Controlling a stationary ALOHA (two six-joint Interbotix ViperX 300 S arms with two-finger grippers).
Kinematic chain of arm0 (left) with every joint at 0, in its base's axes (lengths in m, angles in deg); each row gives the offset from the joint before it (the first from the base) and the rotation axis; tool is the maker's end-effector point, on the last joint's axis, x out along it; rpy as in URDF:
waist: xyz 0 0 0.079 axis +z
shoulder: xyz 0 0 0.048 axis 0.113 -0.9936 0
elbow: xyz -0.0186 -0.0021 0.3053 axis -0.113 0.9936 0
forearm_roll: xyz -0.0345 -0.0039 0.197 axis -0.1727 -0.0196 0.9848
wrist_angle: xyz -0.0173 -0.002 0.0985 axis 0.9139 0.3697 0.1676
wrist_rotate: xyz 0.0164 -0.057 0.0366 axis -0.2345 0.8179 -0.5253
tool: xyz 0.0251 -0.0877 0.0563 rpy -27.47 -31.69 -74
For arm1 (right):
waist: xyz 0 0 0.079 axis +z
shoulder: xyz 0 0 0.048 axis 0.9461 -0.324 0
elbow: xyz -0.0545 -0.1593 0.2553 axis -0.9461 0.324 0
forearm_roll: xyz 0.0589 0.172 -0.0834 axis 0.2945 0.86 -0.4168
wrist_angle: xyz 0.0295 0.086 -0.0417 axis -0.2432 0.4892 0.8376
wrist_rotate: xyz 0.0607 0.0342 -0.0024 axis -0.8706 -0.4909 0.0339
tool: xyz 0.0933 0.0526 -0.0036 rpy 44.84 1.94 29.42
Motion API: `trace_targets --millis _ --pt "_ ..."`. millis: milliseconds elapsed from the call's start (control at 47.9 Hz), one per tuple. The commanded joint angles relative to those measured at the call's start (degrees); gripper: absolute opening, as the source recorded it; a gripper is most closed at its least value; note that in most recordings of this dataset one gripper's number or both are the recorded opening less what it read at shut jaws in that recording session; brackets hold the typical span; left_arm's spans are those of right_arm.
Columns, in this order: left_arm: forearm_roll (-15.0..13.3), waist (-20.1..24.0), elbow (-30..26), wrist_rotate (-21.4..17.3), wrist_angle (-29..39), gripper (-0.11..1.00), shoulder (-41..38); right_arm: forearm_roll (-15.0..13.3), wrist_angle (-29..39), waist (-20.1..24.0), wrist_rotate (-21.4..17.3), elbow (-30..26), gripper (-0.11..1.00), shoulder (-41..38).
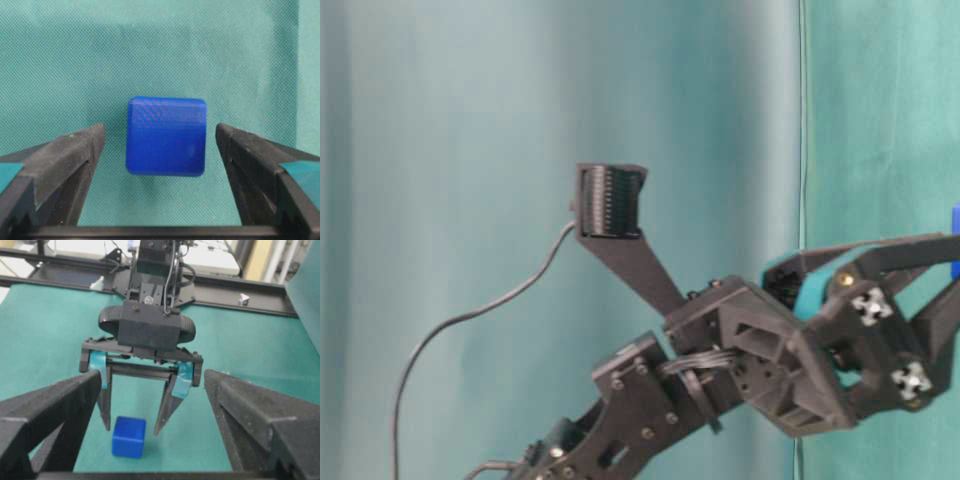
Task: Handover the blue block to the right arm after grasping it with the left arm, then place it in the designated position.
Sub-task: 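Lower the left gripper around the blue cube and close it, then lift the blue cube with the left gripper and raise it up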
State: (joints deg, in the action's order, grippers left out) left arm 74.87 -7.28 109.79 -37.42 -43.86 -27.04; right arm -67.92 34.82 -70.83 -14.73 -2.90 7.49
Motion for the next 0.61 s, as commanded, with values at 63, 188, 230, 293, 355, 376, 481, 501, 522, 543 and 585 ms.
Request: trace_targets --millis 63,188,230,293,355,376,481,501,522,543,585 --pt "0.0 -0.1 0.3 0.0 -2.4 1.00 -0.2 -0.1 -0.3 0.2 0.0 -1.4 0.94 -0.4" --pt "0.1 -0.1 0.9 0.0 -3.5 1.00 -1.2 0.0 -0.3 0.1 0.0 -1.3 0.94 -0.5" --pt "0.1 -0.1 0.9 0.0 -3.7 1.00 -1.4 -0.1 -0.3 0.1 0.0 -1.3 0.94 -0.5" --pt "0.1 -0.1 0.8 0.0 -3.9 1.00 -1.6 -0.1 -0.3 0.2 0.0 -1.4 0.94 -0.6" --pt "0.1 -0.1 0.8 0.0 -4.1 1.00 -1.7 0.0 -0.3 0.1 0.0 -1.3 0.94 -0.6" --pt "0.0 -0.1 0.8 0.0 -4.2 1.00 -1.7 0.0 -0.2 0.1 0.0 -1.3 0.94 -0.5" --pt "0.0 -0.1 0.8 -0.1 -4.5 1.00 -1.7 -0.1 -0.3 0.1 0.0 -1.3 0.94 -0.5" --pt "0.1 -0.1 0.7 -0.1 -4.5 1.00 -1.7 -0.1 -0.3 0.1 0.0 -1.4 0.94 -0.6" --pt "0.1 -0.1 0.6 -0.1 -4.4 1.00 -1.7 0.0 -0.2 0.1 0.0 -1.4 0.94 -0.6" --pt "0.1 -0.1 0.5 -0.1 -4.4 1.00 -1.7 0.0 -0.3 0.1 0.0 -1.4 0.94 -0.5" --pt "0.1 -0.2 0.4 -0.1 -4.4 1.00 -1.7 0.0 -0.2 0.1 0.0 -1.4 0.94 -0.5"
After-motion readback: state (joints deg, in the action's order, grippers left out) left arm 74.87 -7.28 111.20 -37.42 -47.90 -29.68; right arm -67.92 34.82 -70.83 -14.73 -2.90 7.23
